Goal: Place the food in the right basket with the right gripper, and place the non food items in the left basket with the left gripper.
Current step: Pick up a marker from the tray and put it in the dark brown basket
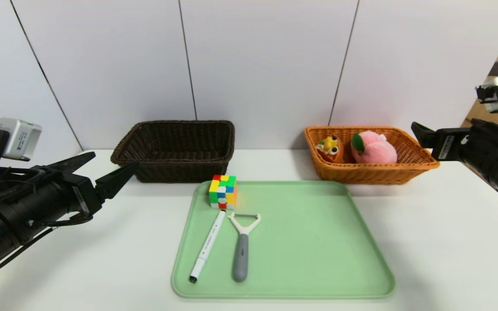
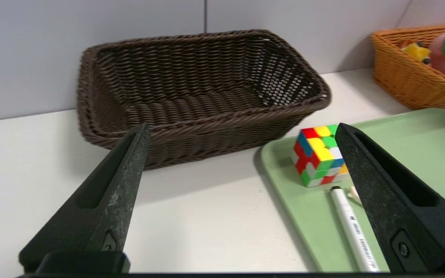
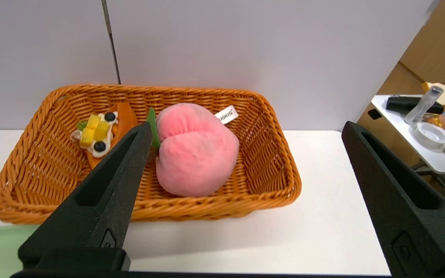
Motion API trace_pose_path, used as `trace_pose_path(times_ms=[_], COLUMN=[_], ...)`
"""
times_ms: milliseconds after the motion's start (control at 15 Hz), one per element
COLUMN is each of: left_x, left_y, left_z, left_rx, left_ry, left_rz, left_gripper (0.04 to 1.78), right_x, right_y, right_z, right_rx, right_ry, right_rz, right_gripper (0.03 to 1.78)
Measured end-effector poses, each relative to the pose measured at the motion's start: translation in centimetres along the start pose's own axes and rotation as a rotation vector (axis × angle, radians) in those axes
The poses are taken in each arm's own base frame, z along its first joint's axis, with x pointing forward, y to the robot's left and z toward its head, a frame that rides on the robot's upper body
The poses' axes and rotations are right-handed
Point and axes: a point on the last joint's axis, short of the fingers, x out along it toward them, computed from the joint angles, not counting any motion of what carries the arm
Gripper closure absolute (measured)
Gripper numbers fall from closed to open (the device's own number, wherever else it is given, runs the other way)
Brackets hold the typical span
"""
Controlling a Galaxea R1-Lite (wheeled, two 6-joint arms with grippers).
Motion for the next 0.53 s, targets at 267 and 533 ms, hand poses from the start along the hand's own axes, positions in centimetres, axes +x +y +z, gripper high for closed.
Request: trace_pose_path(times_ms=[267,533], left_x=[0.2,1.5], left_y=[-1.5,-2.6], left_z=[-0.5,0.0], left_rx=[-0.021,-0.011], left_ry=[0.034,0.155], left_rz=[-0.073,-0.120], left_gripper=[0.13,0.13], right_x=[-1.5,-2.2], right_y=[-0.6,-0.8], right_z=[-1.2,-1.7], right_rx=[0.012,0.007], right_ry=[0.033,0.047], right_rz=[-0.010,-0.012], right_gripper=[0.12,0.12])
